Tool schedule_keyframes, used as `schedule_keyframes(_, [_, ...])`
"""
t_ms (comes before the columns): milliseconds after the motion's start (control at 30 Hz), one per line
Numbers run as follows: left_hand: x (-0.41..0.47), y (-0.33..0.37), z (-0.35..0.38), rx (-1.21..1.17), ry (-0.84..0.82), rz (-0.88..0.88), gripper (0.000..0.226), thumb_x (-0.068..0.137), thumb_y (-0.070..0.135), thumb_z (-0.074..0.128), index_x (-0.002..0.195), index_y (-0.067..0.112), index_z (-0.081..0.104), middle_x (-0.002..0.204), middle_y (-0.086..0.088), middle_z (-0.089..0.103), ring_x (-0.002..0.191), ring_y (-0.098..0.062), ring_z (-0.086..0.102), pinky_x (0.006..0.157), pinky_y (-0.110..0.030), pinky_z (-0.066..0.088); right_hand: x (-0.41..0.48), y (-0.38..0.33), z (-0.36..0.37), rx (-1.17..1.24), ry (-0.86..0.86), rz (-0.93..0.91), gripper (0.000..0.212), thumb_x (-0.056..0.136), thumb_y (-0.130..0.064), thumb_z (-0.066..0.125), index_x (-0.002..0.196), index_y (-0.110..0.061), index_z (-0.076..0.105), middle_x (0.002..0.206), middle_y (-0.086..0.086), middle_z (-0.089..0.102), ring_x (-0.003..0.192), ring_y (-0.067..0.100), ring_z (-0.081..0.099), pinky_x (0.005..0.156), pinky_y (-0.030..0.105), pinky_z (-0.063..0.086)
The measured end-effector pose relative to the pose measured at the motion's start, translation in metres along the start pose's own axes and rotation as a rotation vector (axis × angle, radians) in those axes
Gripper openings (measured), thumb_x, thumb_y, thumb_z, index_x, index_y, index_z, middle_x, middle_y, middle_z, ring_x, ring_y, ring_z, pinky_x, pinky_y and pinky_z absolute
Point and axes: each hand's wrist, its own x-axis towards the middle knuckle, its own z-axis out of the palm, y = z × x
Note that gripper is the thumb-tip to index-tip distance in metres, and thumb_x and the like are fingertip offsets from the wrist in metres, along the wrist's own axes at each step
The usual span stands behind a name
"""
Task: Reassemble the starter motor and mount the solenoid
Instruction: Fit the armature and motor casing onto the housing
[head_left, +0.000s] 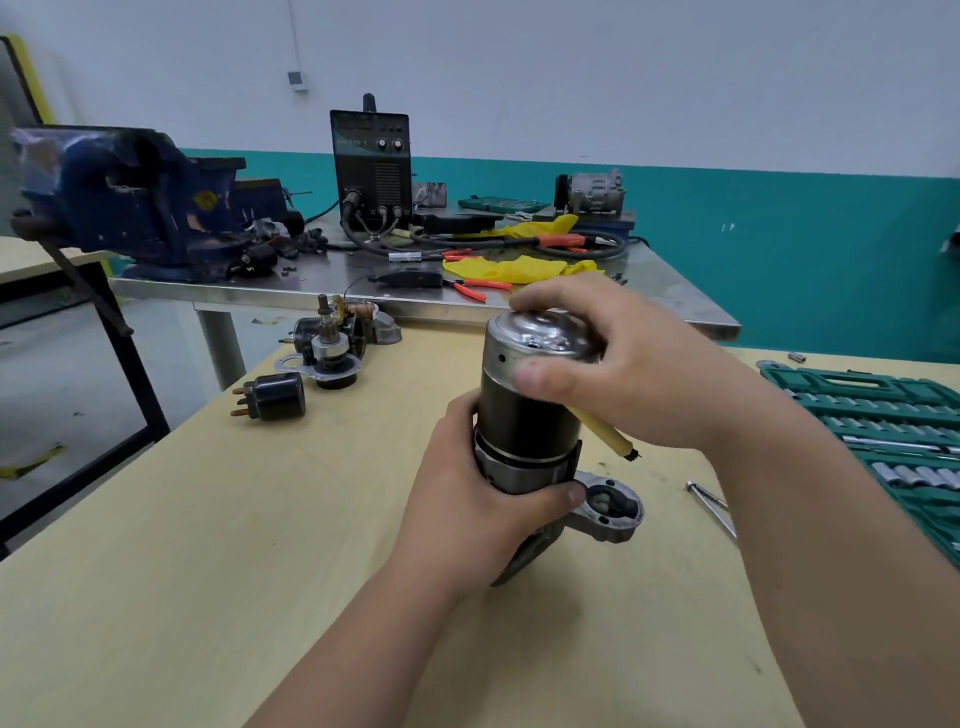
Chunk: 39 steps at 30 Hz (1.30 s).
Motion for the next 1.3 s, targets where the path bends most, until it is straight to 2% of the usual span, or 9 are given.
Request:
schedule_keyframes(200, [-0.002,0.0,0.004,-0.024,0.019,-0.038,0.073,0.045,0.05,0.086,0.103,0.054,0.041,0.104,0.024,0.061,0.09,0.01,0.061,0.065,-0.006,0.047,0.0,-0.004,0.005,-0.042,-0.024,0.0,0.04,0.074,-0.057,0.065,0.111,-0.054,0.05,0.1,-0.035,0.052,0.093,-0.022,0.047,0.066,0.01,0.04])
schedule_keyframes(333, [-0.002,0.001,0.004,-0.061,-0.013,-0.049,0.069,0.049,0.052,0.082,0.104,0.054,0.04,0.102,0.029,0.062,0.089,0.008,0.064,0.065,-0.009,0.05,-0.002,-0.001,0.012,0.027,0.002,0.015,0.043,0.071,-0.06,0.06,0.112,-0.056,0.048,0.101,-0.036,0.051,0.093,-0.022,0.047,0.067,0.013,0.04])
schedule_keyframes(500, [0.002,-0.001,-0.008,-0.067,-0.192,-0.037,0.077,0.059,0.043,0.08,0.123,0.053,0.039,0.107,0.027,0.064,0.095,0.002,0.066,0.069,-0.018,0.055,-0.004,0.0,0.008,0.014,-0.022,0.021,0.043,0.07,-0.061,0.057,0.112,-0.059,0.047,0.094,-0.047,0.05,0.09,-0.024,0.048,0.063,0.007,0.039])
schedule_keyframes(600, [0.006,-0.001,-0.011,-0.019,-0.212,-0.009,0.067,0.056,0.037,0.081,0.112,0.054,0.047,0.104,0.027,0.066,0.093,0.005,0.066,0.068,-0.007,0.049,-0.001,0.0,0.001,0.019,-0.06,0.049,0.035,0.076,-0.055,0.058,0.109,-0.059,0.049,0.095,-0.038,0.053,0.087,-0.022,0.049,0.064,0.012,0.041])
schedule_keyframes(700, [0.007,-0.005,-0.007,-0.009,-0.172,-0.032,0.059,0.052,0.042,0.081,0.102,0.052,0.05,0.099,0.024,0.067,0.088,0.003,0.066,0.064,-0.011,0.05,0.003,-0.004,0.001,-0.017,-0.086,0.063,0.033,0.078,-0.054,0.06,0.108,-0.058,0.048,0.096,-0.034,0.052,0.082,-0.013,0.055,0.06,0.016,0.042])
schedule_keyframes(800, [0.005,-0.008,-0.002,-0.034,-0.125,-0.043,0.063,0.052,0.042,0.08,0.108,0.043,0.051,0.099,0.022,0.067,0.087,0.001,0.067,0.065,-0.018,0.053,0.004,-0.006,0.006,-0.019,-0.078,0.059,0.041,0.074,-0.055,0.067,0.11,-0.053,0.047,0.099,-0.028,0.052,0.083,-0.002,0.057,0.061,0.018,0.047])
schedule_keyframes(900, [0.002,-0.007,0.002,-0.057,-0.076,-0.025,0.064,0.053,0.039,0.081,0.11,0.04,0.051,0.099,0.021,0.067,0.088,0.001,0.067,0.065,-0.014,0.052,0.001,-0.006,0.009,-0.055,-0.074,0.03,0.047,0.072,-0.054,0.069,0.112,-0.049,0.045,0.1,-0.027,0.049,0.084,0.0,0.056,0.066,0.021,0.051])
schedule_keyframes(1100, [-0.005,-0.003,0.007,-0.092,-0.027,-0.016,0.063,0.052,0.042,0.082,0.107,0.043,0.051,0.099,0.026,0.066,0.088,0.006,0.065,0.065,-0.008,0.049,-0.004,-0.01,0.005,-0.052,-0.11,0.002,0.04,0.075,-0.051,0.068,0.108,-0.051,0.045,0.096,-0.026,0.053,0.08,-0.004,0.057,0.06,0.016,0.047])
schedule_keyframes(1300, [0.004,0.001,-0.003,-0.218,-0.046,0.032,0.054,0.058,0.048,0.07,0.109,0.036,0.057,0.1,0.022,0.07,0.094,0.003,0.066,0.072,-0.016,0.051,-0.007,-0.014,0.003,0.081,-0.149,-0.019,0.038,0.068,-0.048,0.072,0.102,-0.053,0.054,0.096,-0.024,0.059,0.084,-0.001,0.06,0.061,0.02,0.051])
